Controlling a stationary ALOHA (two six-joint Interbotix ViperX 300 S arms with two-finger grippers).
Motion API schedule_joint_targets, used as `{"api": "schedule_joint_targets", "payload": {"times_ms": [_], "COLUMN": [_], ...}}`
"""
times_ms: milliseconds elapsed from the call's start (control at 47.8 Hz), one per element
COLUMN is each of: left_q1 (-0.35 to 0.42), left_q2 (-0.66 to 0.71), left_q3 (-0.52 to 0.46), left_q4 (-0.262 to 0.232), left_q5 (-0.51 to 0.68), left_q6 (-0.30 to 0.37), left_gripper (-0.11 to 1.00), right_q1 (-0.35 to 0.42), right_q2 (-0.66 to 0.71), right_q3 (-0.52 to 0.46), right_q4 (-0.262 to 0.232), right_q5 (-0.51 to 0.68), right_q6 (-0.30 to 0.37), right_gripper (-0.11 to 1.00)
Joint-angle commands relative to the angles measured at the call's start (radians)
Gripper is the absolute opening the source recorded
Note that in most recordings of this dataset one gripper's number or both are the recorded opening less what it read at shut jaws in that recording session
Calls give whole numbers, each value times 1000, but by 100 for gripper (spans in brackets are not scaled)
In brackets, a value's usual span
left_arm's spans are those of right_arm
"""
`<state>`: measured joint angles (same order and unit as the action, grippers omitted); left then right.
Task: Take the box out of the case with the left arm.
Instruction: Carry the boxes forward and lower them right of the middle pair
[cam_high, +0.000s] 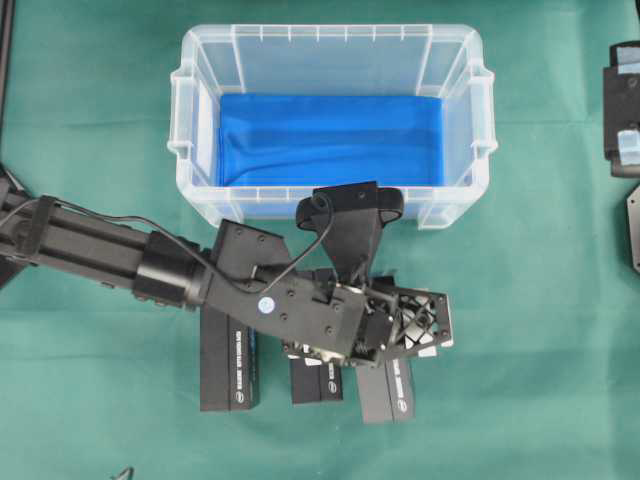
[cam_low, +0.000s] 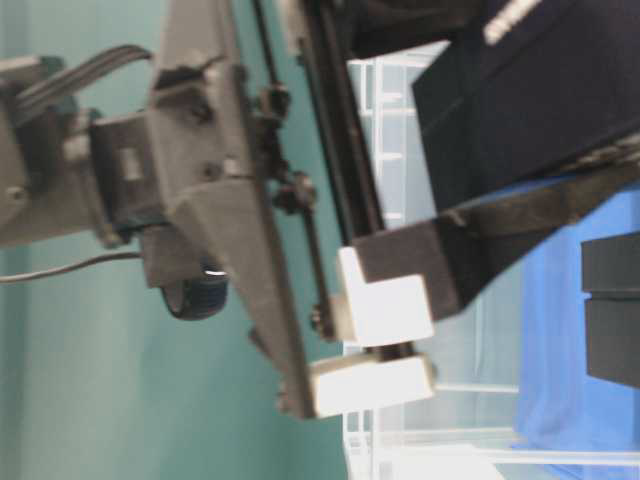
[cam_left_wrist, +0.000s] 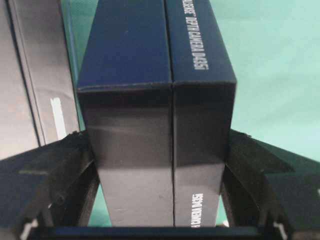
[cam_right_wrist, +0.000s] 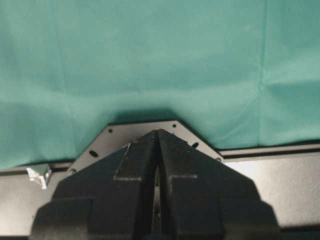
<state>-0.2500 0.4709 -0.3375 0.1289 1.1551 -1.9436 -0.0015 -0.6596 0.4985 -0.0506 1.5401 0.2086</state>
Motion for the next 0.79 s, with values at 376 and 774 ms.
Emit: {"api": "schedule_joint_targets", "payload": {"times_ms": [376, 774], "left_q1": [2, 3], "left_q2": [-20, -23], "left_q3": [66, 71], "left_q4": [-34, -31], "left_q5": [-115, -115], "left_q6": [5, 26], "left_gripper": [62, 62], "right_q1": [0, -2], "right_q2": [0, 0], "right_q3": [-9, -9], "right_q4": [2, 0], "right_q5": [-6, -3], "right_q6": [0, 0], "right_gripper": [1, 1]}}
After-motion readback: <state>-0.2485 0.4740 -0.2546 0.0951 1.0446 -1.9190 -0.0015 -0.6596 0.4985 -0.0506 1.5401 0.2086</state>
